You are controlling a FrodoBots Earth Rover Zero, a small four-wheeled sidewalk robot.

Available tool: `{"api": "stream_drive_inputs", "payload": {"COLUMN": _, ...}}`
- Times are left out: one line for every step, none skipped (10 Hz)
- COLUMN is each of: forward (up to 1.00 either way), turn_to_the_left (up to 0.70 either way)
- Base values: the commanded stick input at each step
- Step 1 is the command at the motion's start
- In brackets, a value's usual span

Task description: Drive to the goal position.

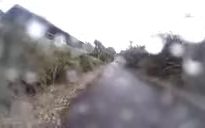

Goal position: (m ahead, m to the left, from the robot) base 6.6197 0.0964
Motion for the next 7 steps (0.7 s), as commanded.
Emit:
{"api": "stream_drive_inputs", "payload": {"forward": 1.0, "turn_to_the_left": -0.31}}
{"api": "stream_drive_inputs", "payload": {"forward": 1.0, "turn_to_the_left": -0.35}}
{"api": "stream_drive_inputs", "payload": {"forward": 1.0, "turn_to_the_left": -0.39}}
{"api": "stream_drive_inputs", "payload": {"forward": 1.0, "turn_to_the_left": -0.4}}
{"api": "stream_drive_inputs", "payload": {"forward": 1.0, "turn_to_the_left": -0.4}}
{"api": "stream_drive_inputs", "payload": {"forward": 1.0, "turn_to_the_left": -0.4}}
{"api": "stream_drive_inputs", "payload": {"forward": 1.0, "turn_to_the_left": -0.29}}
